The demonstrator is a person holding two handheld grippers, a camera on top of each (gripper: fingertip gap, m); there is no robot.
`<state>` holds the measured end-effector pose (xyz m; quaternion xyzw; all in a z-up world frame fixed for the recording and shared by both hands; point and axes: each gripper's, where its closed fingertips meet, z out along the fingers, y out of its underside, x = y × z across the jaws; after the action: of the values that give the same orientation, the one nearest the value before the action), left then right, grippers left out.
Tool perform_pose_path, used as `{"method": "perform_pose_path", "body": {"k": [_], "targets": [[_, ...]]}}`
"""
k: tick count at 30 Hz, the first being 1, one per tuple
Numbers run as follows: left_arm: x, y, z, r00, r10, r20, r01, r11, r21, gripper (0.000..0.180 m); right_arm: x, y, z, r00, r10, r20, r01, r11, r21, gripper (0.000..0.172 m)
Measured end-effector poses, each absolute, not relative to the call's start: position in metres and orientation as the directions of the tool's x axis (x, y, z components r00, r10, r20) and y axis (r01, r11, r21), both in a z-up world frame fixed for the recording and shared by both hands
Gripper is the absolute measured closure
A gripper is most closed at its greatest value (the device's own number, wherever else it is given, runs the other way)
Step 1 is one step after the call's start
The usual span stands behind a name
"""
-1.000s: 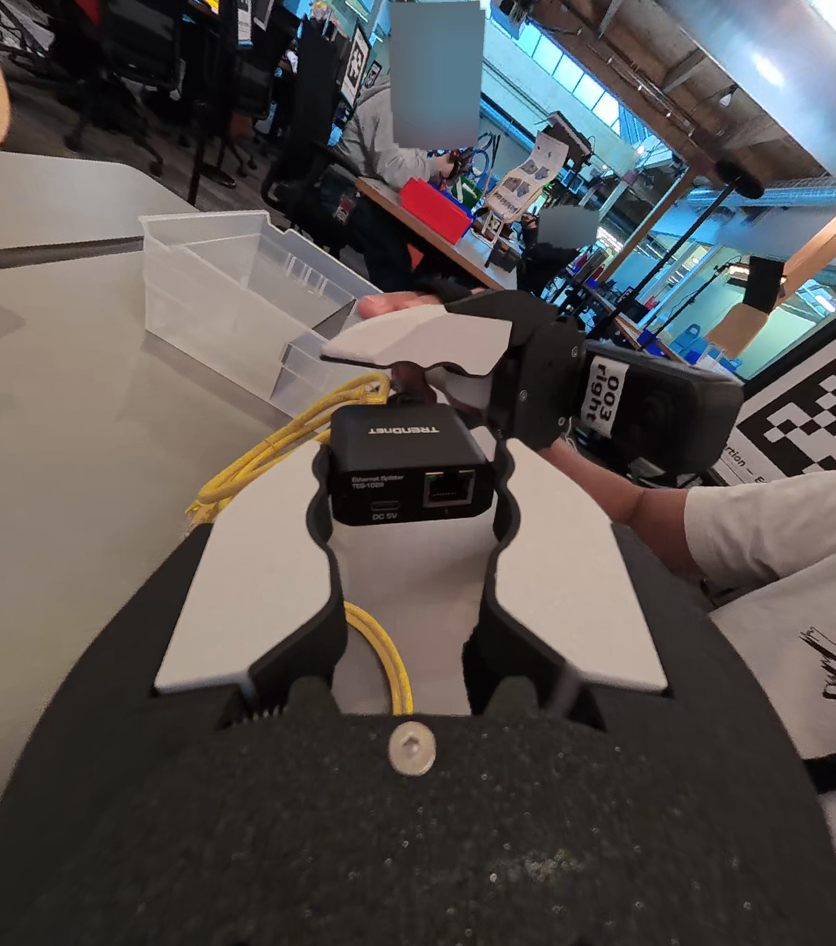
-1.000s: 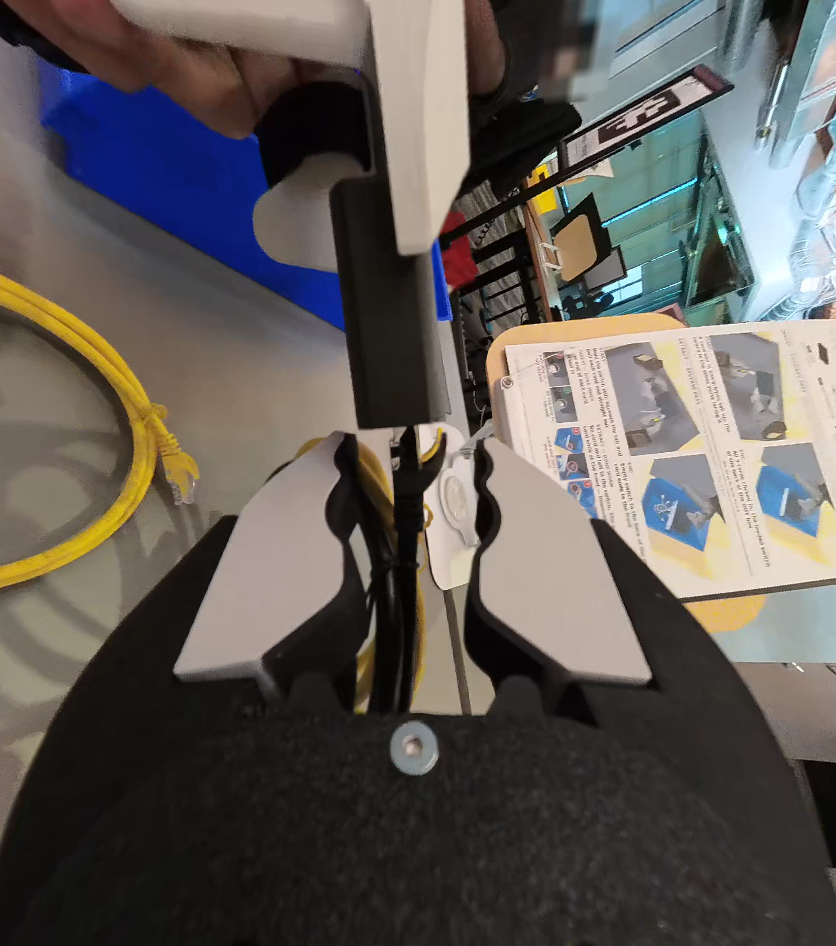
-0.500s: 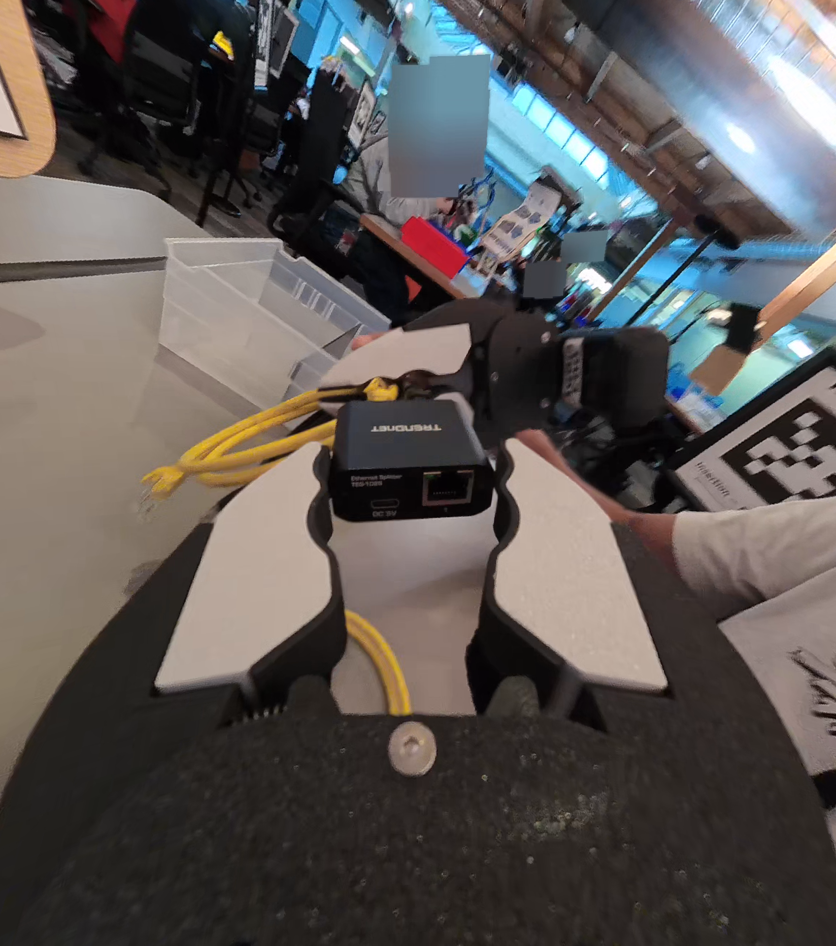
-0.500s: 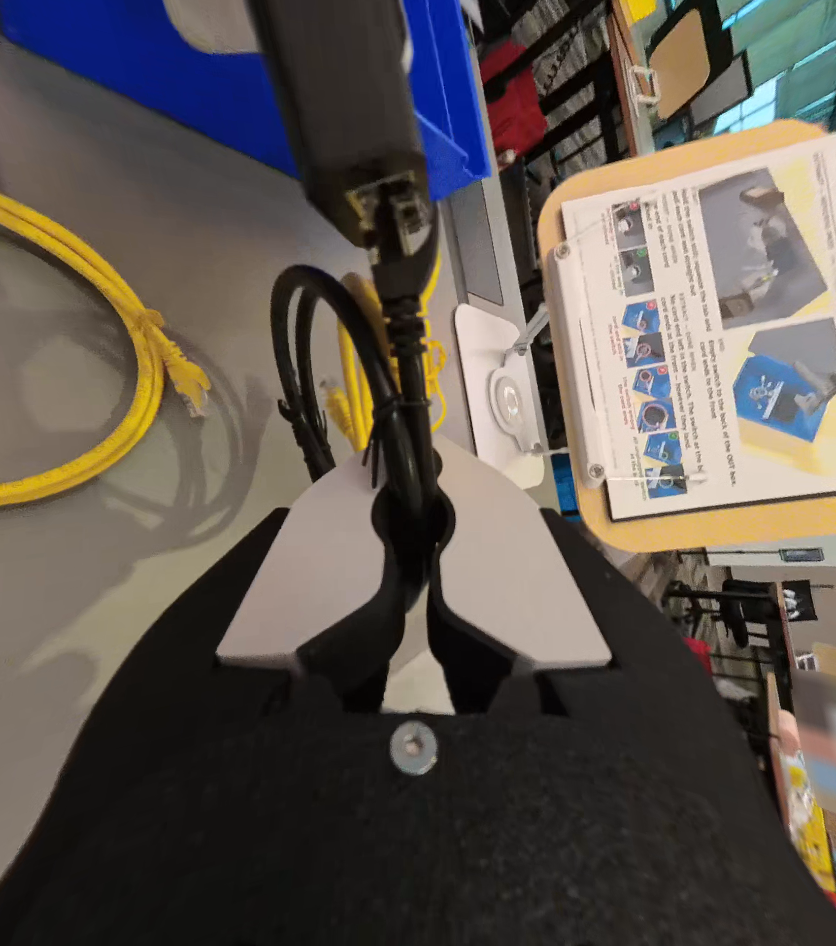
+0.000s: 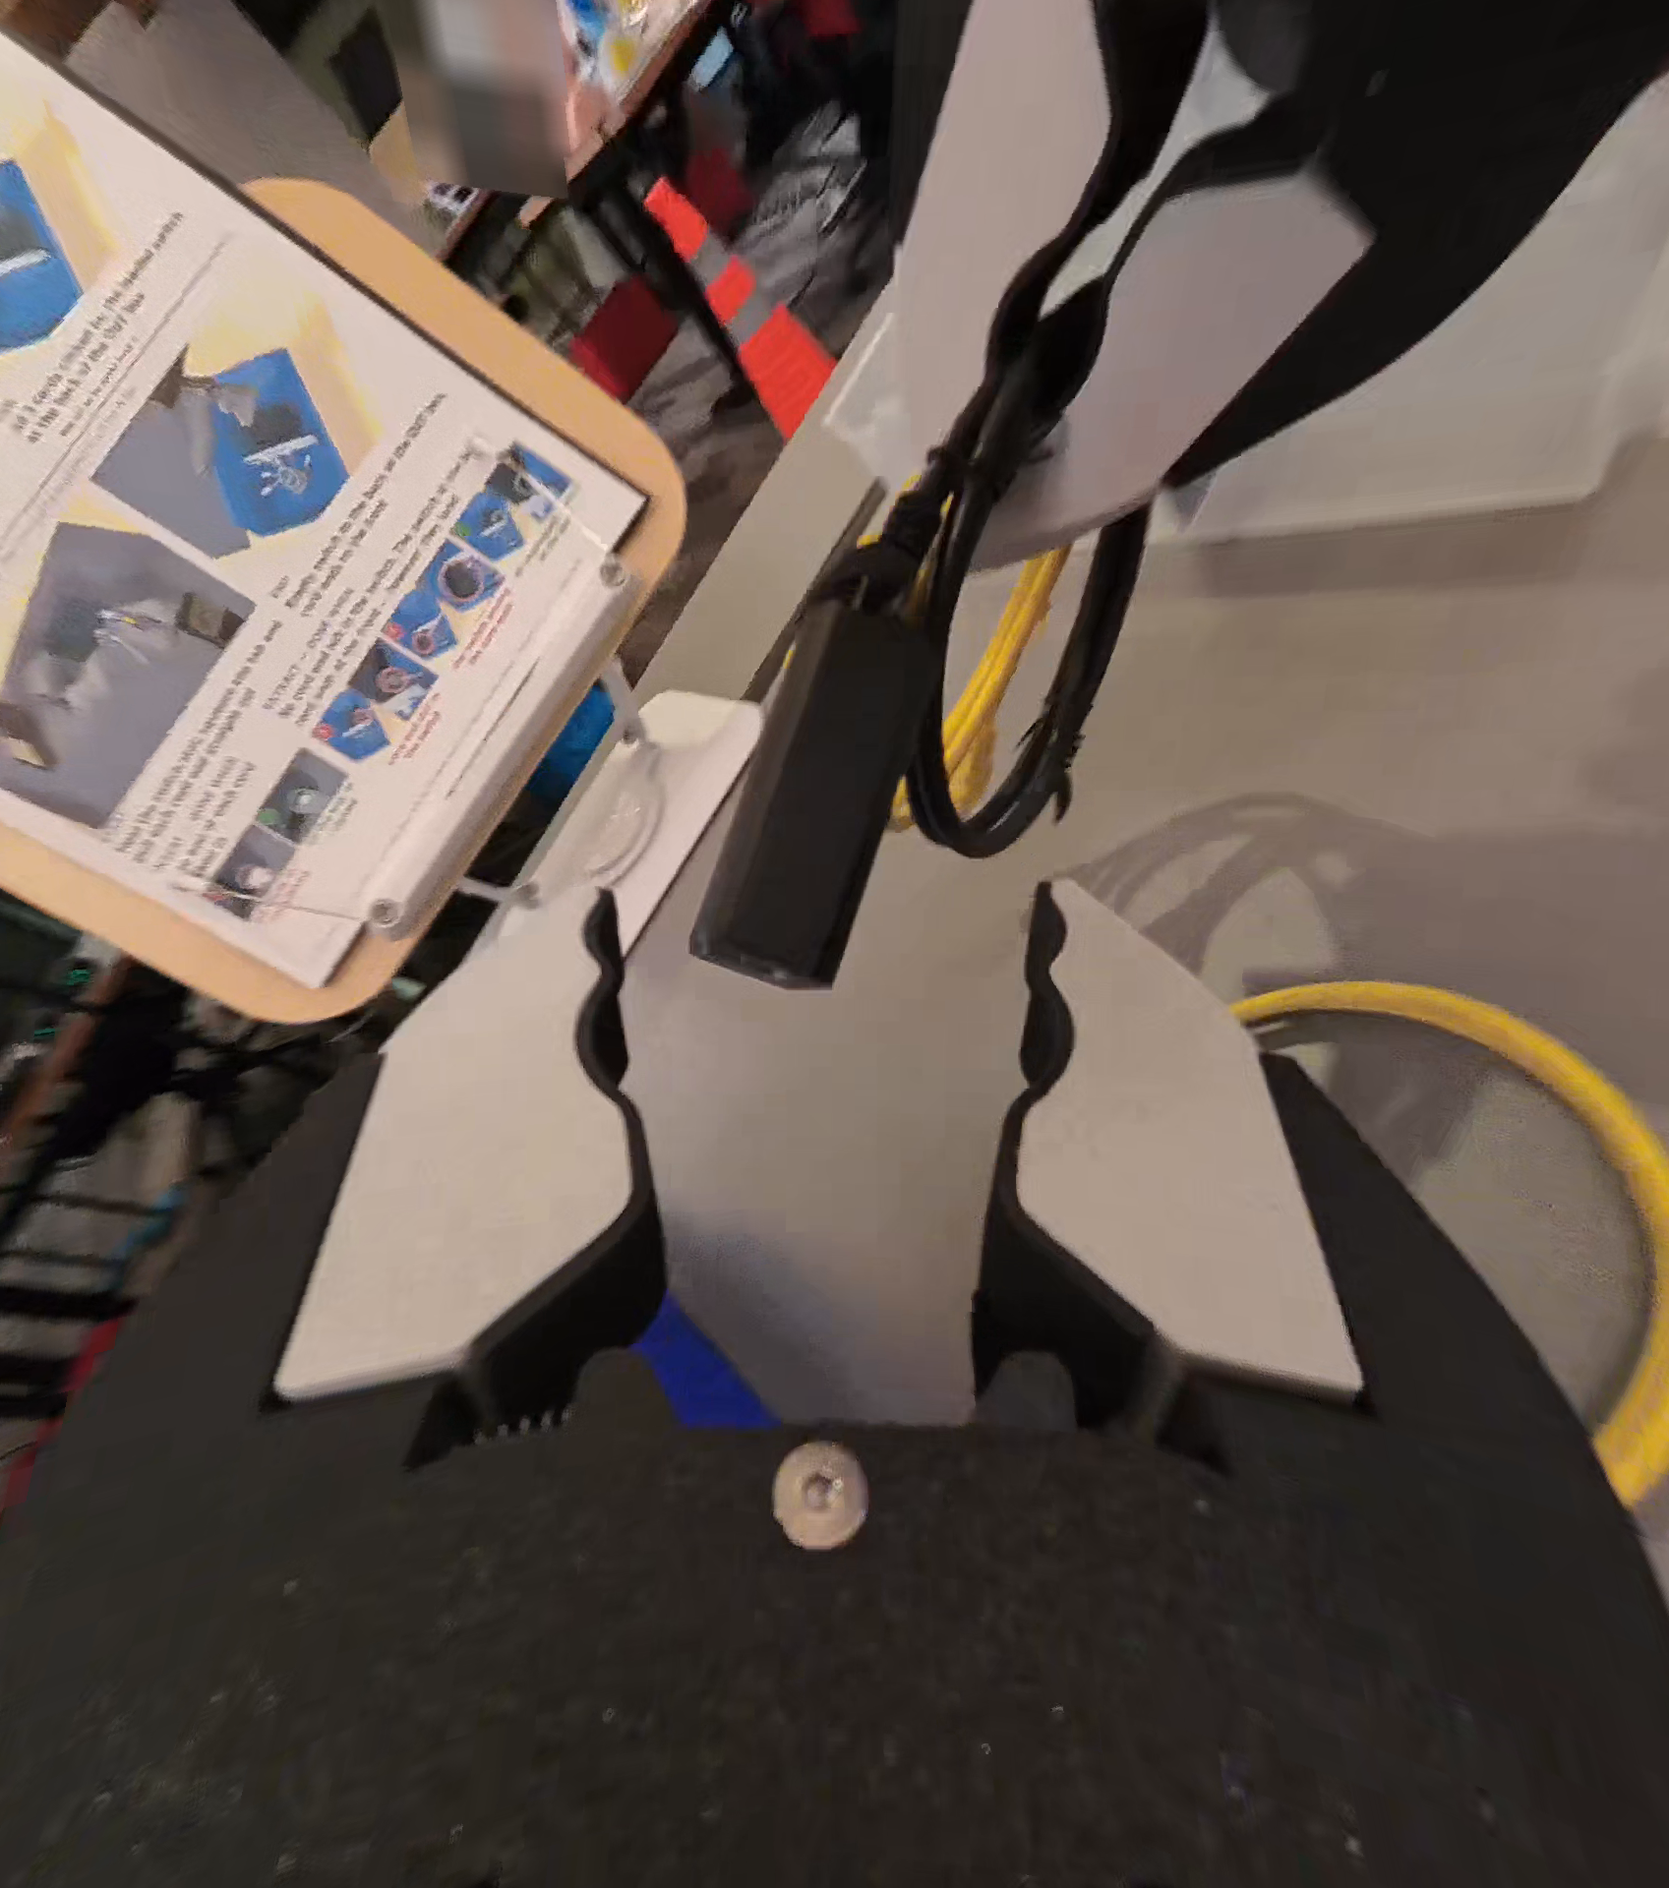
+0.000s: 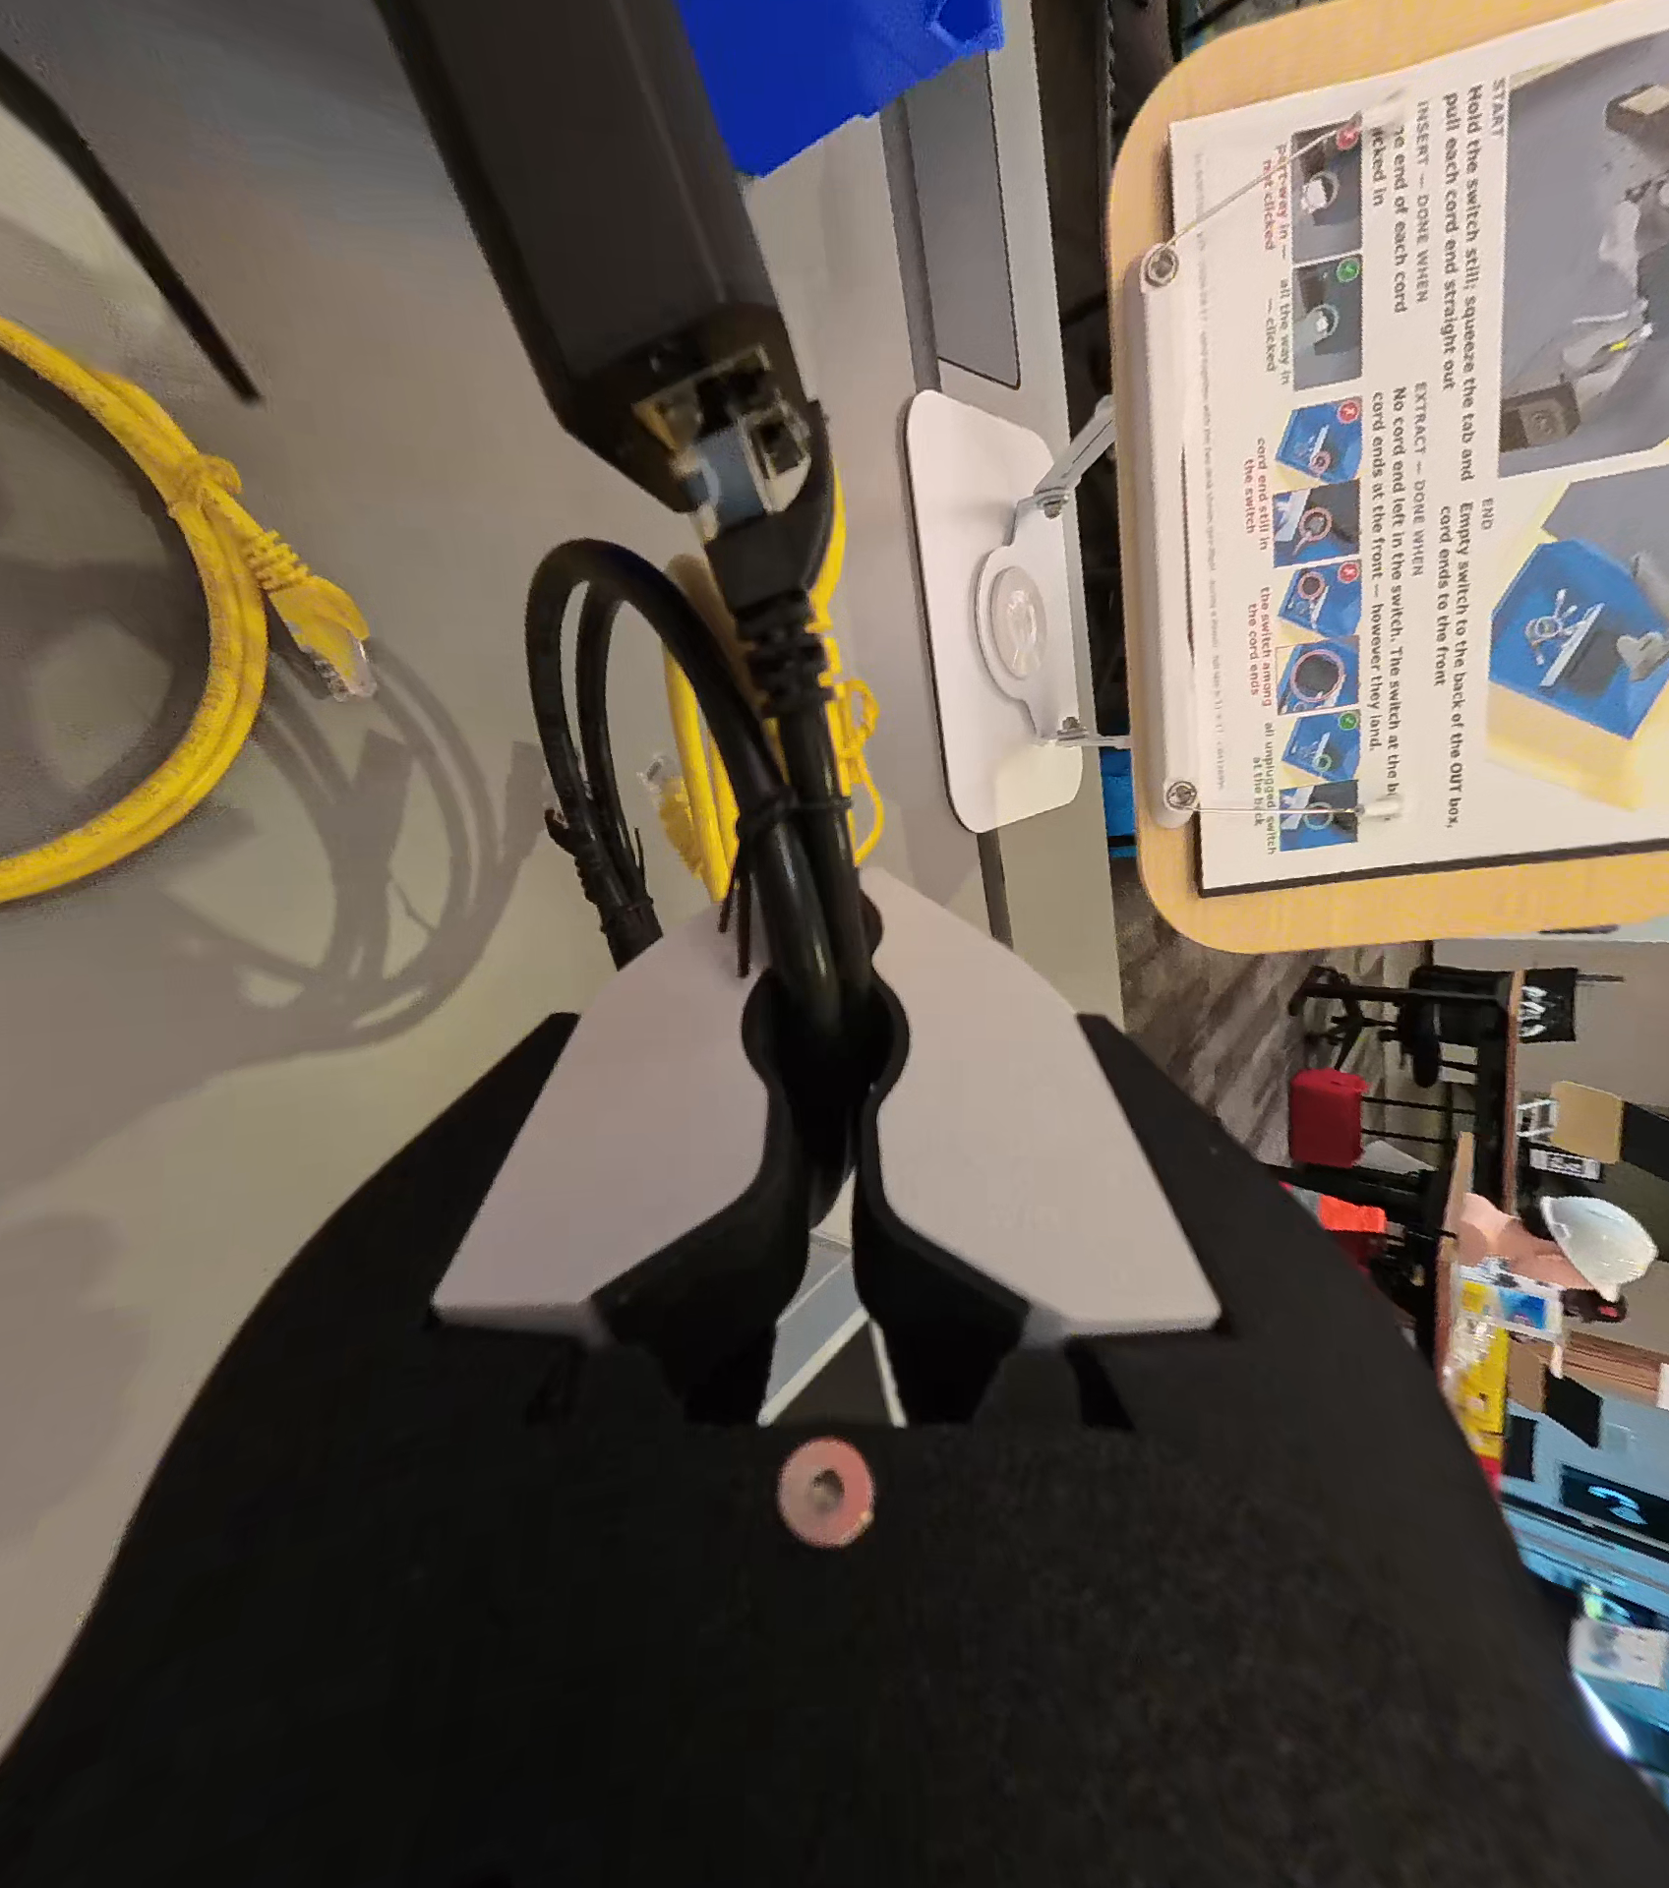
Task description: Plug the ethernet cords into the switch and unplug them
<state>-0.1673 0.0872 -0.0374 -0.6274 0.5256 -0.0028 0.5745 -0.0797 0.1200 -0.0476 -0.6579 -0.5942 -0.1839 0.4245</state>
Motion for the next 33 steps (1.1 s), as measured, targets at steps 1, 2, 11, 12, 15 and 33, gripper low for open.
{"method": "perform_pose_path", "body": {"k": [1, 2, 11, 12, 15, 33], "targets": [[-0.167, 0.090, -0.040, 0.440, -0.635, -0.635, -0.687, 0.217, -0.693, 0.108, -0.081, 0.119, -0.048, 0.212, 0.621, 0.755, 0.945, 0.067, -0.321, 0.168], [-0.167, 0.092, -0.041, 0.433, -0.610, -0.664, -0.708, 0.227, -0.669, 0.113, -0.083, 0.118, -0.049, 0.196, 0.613, 0.765, 0.950, 0.075, -0.304, 0.168], [-0.159, 0.093, -0.038, 0.379, -0.444, -0.812, -0.751, 0.366, -0.550, 0.154, -0.094, 0.101, -0.045, 0.171, 0.657, 0.734, 0.926, 0.147, -0.347, 0.167], [-0.157, 0.094, -0.039, 0.377, -0.451, -0.809, -0.745, 0.371, -0.554, 0.155, -0.095, 0.098, -0.042, 0.178, 0.665, 0.726, 0.917, 0.157, -0.368, 0.167], [-0.156, 0.100, -0.038, 0.379, -0.447, -0.810, -0.742, 0.376, -0.555, 0.156, -0.096, 0.092, -0.029, 0.189, 0.665, 0.722, 0.895, 0.186, -0.406, 0.167], [-0.187, 0.121, -0.032, 0.525, -0.399, -0.752, -0.694, 0.310, -0.650, 0.155, -0.110, 0.092, -0.008, 0.315, 0.717, 0.622, 0.746, 0.219, -0.629, 0.137]]}}
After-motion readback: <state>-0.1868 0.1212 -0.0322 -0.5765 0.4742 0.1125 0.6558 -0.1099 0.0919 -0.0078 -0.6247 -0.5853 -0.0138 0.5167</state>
